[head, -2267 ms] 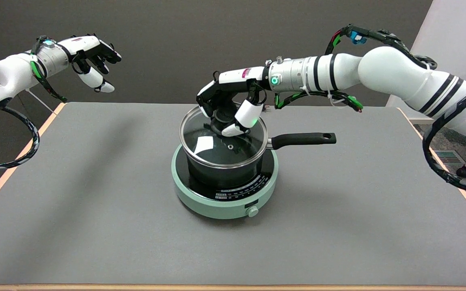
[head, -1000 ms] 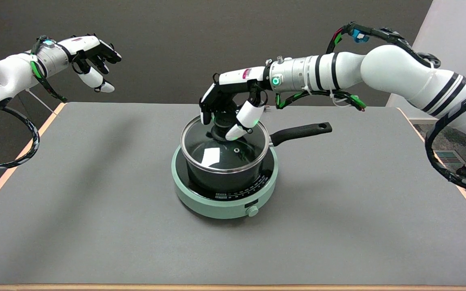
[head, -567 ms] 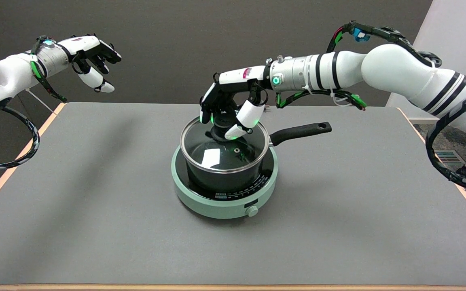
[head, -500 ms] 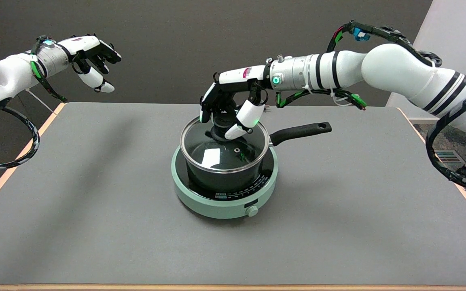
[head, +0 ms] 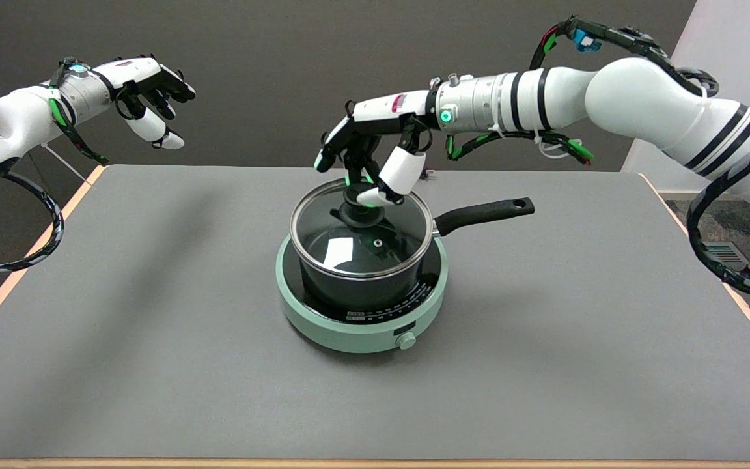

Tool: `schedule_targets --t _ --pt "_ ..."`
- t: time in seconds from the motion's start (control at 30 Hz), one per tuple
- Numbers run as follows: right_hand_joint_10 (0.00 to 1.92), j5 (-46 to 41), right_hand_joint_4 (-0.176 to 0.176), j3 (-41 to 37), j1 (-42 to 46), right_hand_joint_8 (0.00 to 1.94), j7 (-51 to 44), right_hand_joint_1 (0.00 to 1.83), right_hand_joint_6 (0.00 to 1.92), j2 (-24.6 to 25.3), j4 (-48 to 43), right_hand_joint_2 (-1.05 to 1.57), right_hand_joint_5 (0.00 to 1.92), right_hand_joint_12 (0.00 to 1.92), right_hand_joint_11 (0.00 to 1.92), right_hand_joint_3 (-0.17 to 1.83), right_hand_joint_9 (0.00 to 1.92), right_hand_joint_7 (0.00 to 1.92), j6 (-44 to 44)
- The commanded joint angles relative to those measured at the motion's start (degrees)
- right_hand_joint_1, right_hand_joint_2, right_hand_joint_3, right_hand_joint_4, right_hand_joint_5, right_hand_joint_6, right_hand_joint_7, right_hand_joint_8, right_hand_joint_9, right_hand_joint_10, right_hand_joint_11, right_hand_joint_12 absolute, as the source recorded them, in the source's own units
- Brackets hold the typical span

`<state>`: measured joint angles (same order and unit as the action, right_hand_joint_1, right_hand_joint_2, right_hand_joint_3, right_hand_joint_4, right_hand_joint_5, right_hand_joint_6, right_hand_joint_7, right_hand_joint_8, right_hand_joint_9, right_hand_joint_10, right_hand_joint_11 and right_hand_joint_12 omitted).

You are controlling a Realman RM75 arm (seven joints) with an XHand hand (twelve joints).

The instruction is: Place the pot lid onto the pot.

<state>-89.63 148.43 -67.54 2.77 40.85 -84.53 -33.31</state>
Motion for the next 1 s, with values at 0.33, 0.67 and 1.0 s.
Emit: schedule_targets --t 0.33,0.67,1.0 --pt "0.72 2.7 -0.046 -7.4 1.2 0.28 0.0 0.86 0.17 -1.7 0.8 0.54 0.41 1.92 0.02 0.88 0.71 0.65 1.0" --pt "0.24 6.9 -0.033 -17.8 9.6 0.18 0.0 0.75 0.18 -5.4 0.1 0.41 0.35 0.68 0.24 0.9 0.15 0.2 10.3" --pt "0.0 10.7 -0.072 -35.1 29.2 0.0 0.0 0.76 0.17 -10.4 0.6 0.34 0.08 0.07 0.0 0.81 0.0 0.0 28.4"
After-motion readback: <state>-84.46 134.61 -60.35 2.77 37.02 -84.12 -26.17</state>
